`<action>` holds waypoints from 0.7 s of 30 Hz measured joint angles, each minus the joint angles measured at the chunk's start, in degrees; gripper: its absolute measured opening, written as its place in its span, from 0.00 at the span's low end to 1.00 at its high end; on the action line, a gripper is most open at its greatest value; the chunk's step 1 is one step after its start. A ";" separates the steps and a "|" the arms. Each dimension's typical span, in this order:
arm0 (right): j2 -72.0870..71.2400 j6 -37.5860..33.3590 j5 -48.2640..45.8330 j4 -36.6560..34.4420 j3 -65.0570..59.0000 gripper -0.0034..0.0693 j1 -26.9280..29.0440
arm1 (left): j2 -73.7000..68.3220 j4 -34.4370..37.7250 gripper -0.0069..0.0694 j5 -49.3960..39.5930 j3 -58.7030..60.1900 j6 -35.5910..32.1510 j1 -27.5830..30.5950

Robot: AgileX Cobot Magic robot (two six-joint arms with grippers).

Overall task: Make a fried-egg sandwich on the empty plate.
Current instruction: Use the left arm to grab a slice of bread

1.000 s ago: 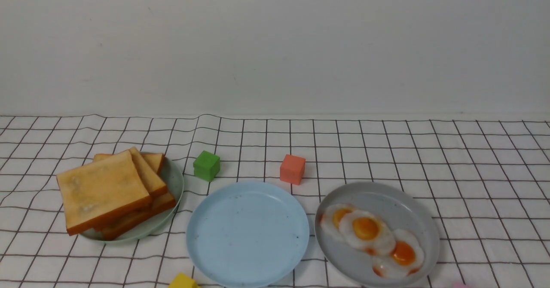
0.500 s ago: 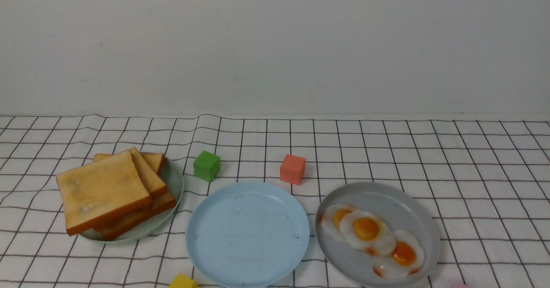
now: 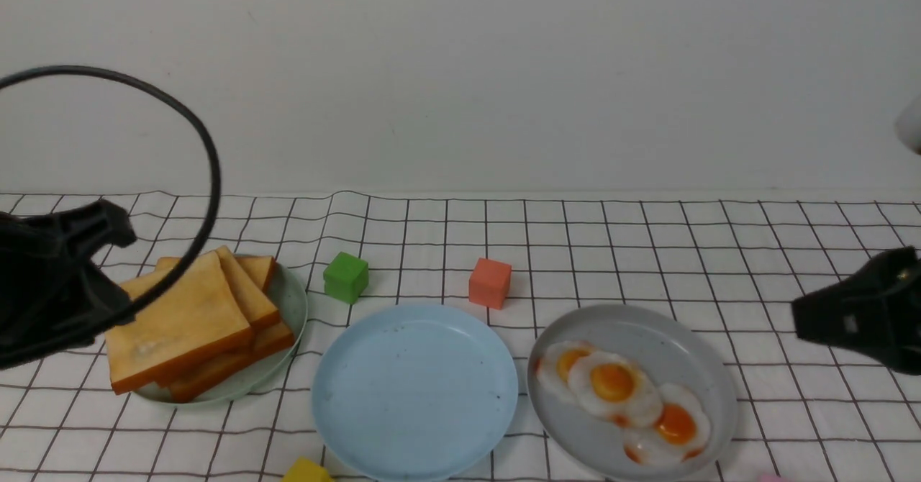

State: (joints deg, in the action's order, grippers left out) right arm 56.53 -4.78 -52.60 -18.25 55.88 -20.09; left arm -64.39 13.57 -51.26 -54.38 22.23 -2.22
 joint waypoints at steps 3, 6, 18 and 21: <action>1.98 -5.87 -2.50 -4.97 2.28 0.38 -2.08 | -4.15 5.76 0.40 -1.39 -0.46 -4.00 5.00; 2.38 -9.66 -2.74 -8.75 2.63 0.38 -3.61 | -7.82 10.07 0.40 -2.31 -0.46 -7.49 12.12; 2.42 -17.54 -2.76 -15.69 2.64 0.41 -4.44 | -22.45 13.82 0.55 8.63 -0.63 -23.62 20.13; 2.42 -17.71 -2.76 -15.82 2.64 0.41 -4.44 | -24.37 14.30 0.61 10.47 -0.63 -25.65 20.13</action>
State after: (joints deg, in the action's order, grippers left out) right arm 58.95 -22.48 -55.36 -34.08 58.52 -24.53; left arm -88.76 27.87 -40.80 -55.01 -3.42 17.91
